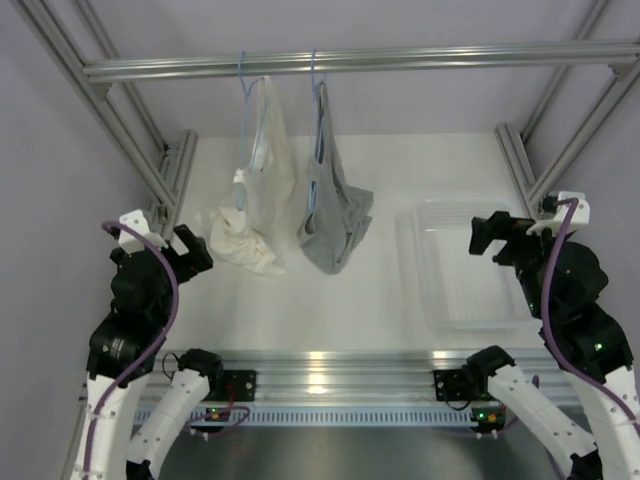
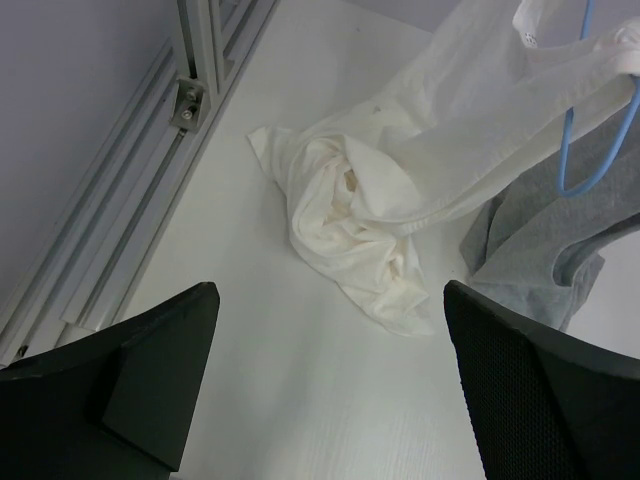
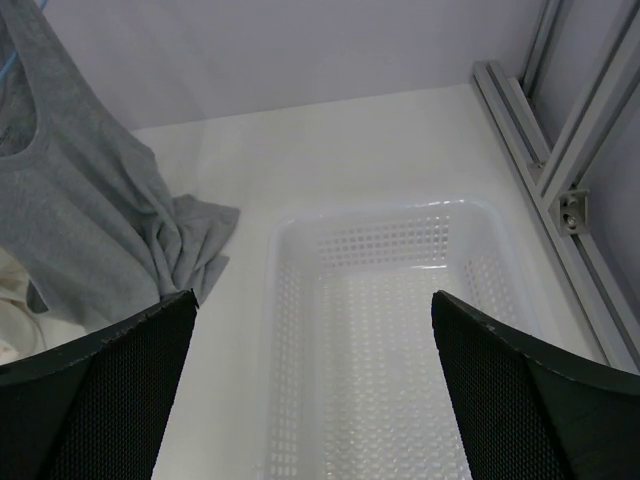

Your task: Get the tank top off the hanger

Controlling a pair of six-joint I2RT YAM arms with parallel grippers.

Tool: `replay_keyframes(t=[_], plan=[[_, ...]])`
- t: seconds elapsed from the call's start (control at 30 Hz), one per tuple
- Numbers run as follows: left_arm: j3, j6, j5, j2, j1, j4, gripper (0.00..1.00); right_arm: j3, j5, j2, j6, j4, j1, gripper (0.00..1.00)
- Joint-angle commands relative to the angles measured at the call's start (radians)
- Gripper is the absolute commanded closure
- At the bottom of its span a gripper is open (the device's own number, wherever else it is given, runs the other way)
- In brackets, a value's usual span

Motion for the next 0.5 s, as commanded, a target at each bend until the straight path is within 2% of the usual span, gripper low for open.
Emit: replay_keyframes(t=[0.0,0.2,0.3,0.33,0.47], plan=[[0.083,0.021,0.011,0.029,-0.004,0.015,0.01,0.032,0.03,-0.017,-0.004,-0.016,0.012,0.01],[0.28,0.048,0.053,0.093,-0.004,-0.008,0.01,0.034,0.053,-0.028,0.01,-0.016,0.011,0.01],[0.426,0.05,0.162,0.171,-0.004,-0.01,0.01,0.035,0.038,-0.017,0.024,-0.013,0.011,0.01],[0.471,0.042,0.205,0.245,-0.004,-0.016,0.01,0.035,0.029,-0.008,0.027,-0.013,0.012,0.0],[0.702,-0.017,0.496,0.489,-0.004,-0.025,0.01,0.037,-0.048,0.075,0.033,-0.013,0.011,0.01]])
